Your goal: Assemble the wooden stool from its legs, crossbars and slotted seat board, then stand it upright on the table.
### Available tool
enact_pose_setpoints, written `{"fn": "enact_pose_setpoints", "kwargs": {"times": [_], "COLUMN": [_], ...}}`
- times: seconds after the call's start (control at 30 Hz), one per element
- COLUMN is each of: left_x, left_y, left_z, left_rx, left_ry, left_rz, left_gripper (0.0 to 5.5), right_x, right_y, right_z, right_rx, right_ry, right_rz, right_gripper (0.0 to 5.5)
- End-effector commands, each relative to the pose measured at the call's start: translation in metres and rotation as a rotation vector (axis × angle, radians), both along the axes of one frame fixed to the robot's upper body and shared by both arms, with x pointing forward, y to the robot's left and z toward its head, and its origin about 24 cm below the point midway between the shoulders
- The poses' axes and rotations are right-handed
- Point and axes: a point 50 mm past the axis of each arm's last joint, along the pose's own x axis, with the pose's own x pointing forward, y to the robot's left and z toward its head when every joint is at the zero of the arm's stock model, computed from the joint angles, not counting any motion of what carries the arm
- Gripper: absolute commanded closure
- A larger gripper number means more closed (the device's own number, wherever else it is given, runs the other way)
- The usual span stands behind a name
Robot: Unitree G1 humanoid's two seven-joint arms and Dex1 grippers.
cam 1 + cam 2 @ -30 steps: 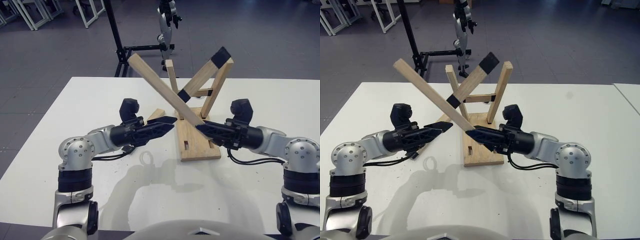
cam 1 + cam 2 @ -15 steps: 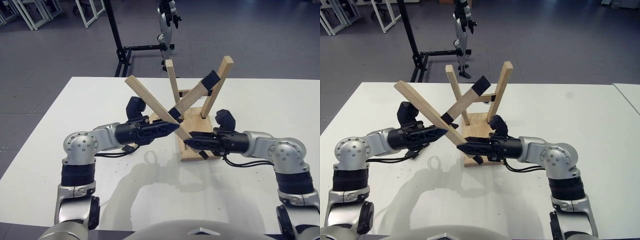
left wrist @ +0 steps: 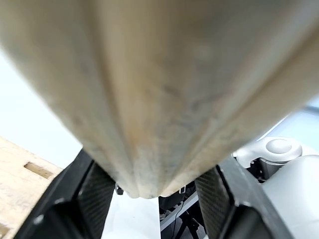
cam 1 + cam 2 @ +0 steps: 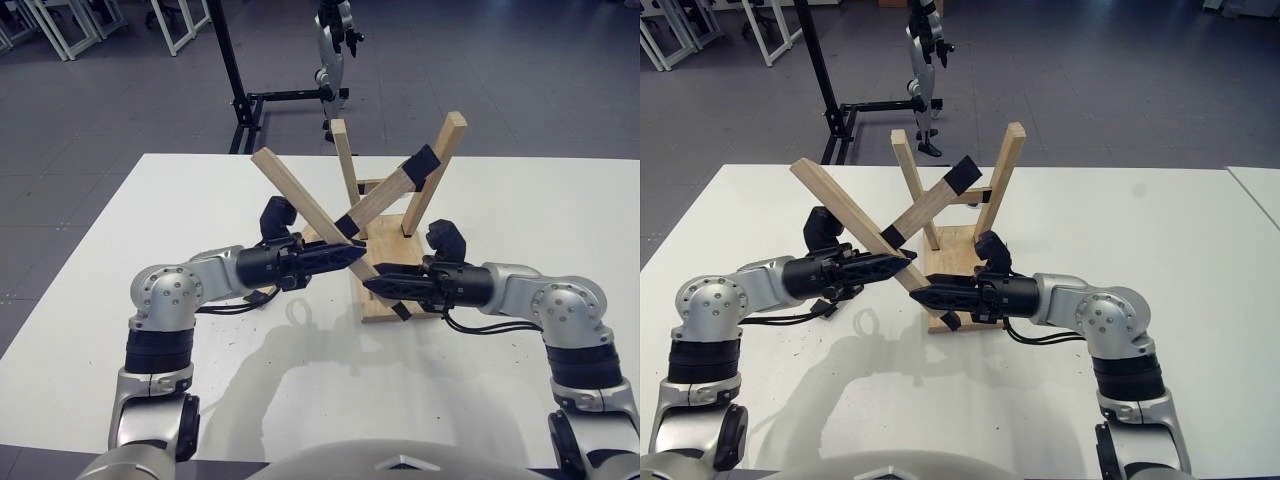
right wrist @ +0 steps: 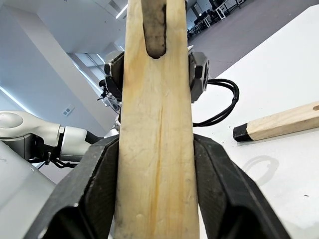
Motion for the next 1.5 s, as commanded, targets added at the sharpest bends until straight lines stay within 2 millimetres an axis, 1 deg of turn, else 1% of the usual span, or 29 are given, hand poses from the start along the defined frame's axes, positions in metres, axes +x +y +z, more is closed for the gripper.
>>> {"fn": "enact_pose_setpoints", "kwargs": {"times": [0.03,0.07,0.1,0.17,0.27,0.33,0.4,0.43,0.47,0.5,0.53,0.57,0.6,0.63,0.7,0.77,0.83,0.93,1.07,1.2,1.3,1.37,1.43,1.5], "left_x": [-0.005,-0.005,-0.004,-0.003,-0.001,0.001,0.005,0.008,0.01,0.013,0.017,0.018,0.022,0.023,0.021,0.017,0.015,0.014,0.018,0.023,0.025,0.022,0.021,0.021], "left_y": [-0.003,-0.002,-0.002,0.0,0.004,0.009,0.018,0.023,0.027,0.03,0.03,0.029,0.024,0.018,0.008,0.002,0.0,0.001,0.003,0.007,0.003,-0.002,-0.004,-0.004], "left_z": [-0.002,-0.002,-0.002,-0.002,-0.004,-0.005,-0.002,0.002,0.005,0.007,0.006,0.004,-0.003,-0.011,-0.023,-0.032,-0.037,-0.037,-0.032,-0.031,-0.035,-0.039,-0.04,-0.038], "left_rx": [-0.012,-0.016,-0.026,-0.046,-0.051,-0.043,-0.044,-0.049,-0.053,-0.047,-0.015,0.012,0.077,0.134,0.215,0.288,0.314,0.316,0.307,0.327,0.33,0.33,0.329,0.325], "left_ry": [0.005,0.007,0.01,0.016,0.019,0.013,-0.005,-0.023,-0.043,-0.063,-0.093,-0.113,-0.18,-0.223,-0.32,-0.406,-0.451,-0.471,-0.497,-0.544,-0.59,-0.6,-0.609,-0.619], "left_rz": [-0.018,-0.013,-0.006,0.012,0.034,0.058,0.081,0.094,0.108,0.127,0.157,0.169,0.228,0.25,0.25,0.211,0.19,0.182,0.205,0.247,0.277,0.273,0.268,0.271], "left_gripper": [3.36,3.36,3.36,3.42,3.44,3.44,3.44,3.44,3.44,3.44,3.44,3.44,3.44,3.44,3.44,3.44,3.44,3.44,3.44,3.44,3.44,3.44,3.44,3.44], "right_x": [0.007,0.007,0.008,0.01,0.014,0.012,0.005,0.005,0.01,0.027,0.045,0.055,0.055,0.051,0.038,0.028,0.019,0.012,0.001,-0.006,-0.006,-0.006,-0.008,-0.013], "right_y": [-0.003,-0.004,-0.005,-0.007,-0.014,-0.023,-0.036,-0.045,-0.053,-0.064,-0.077,-0.084,-0.083,-0.076,-0.061,-0.051,-0.045,-0.049,-0.054,-0.061,-0.064,-0.065,-0.068,-0.07], "right_z": [0.009,0.01,0.011,0.012,0.014,0.014,0.008,0.002,-0.004,-0.012,-0.02,-0.025,-0.033,-0.041,-0.051,-0.053,-0.053,-0.057,-0.063,-0.064,-0.064,-0.065,-0.069,-0.078], "right_rx": [-0.02,-0.009,0.0,0.015,-0.007,-0.047,-0.146,-0.245,-0.358,-0.498,-0.66,-0.761,-0.855,-0.911,-0.949,-0.943,-0.954,-0.999,-1.036,-1.059,-1.07,-1.078,-1.097,-1.139], "right_ry": [-0.076,-0.062,-0.049,-0.029,-0.042,-0.061,-0.092,-0.127,-0.171,-0.198,-0.244,-0.27,-0.292,-0.305,-0.293,-0.265,-0.248,-0.226,-0.195,-0.179,-0.176,-0.177,-0.167,-0.162], "right_rz": [-0.039,-0.037,-0.039,-0.041,-0.073,-0.074,-0.051,-0.073,-0.133,-0.304,-0.519,-0.671,-0.755,-0.792,-0.807,-0.804,-0.797,-0.798,-0.784,-0.788,-0.796,-0.794,-0.786,-0.753], "right_gripper": [3.47,3.47,3.09,2.75,2.1,1.61,1.14,1.03,0.91,0.91,0.91,0.91,0.91,0.91,0.91,0.91,0.91,0.91,0.91,0.91,0.91,0.91,0.91,0.91]}}
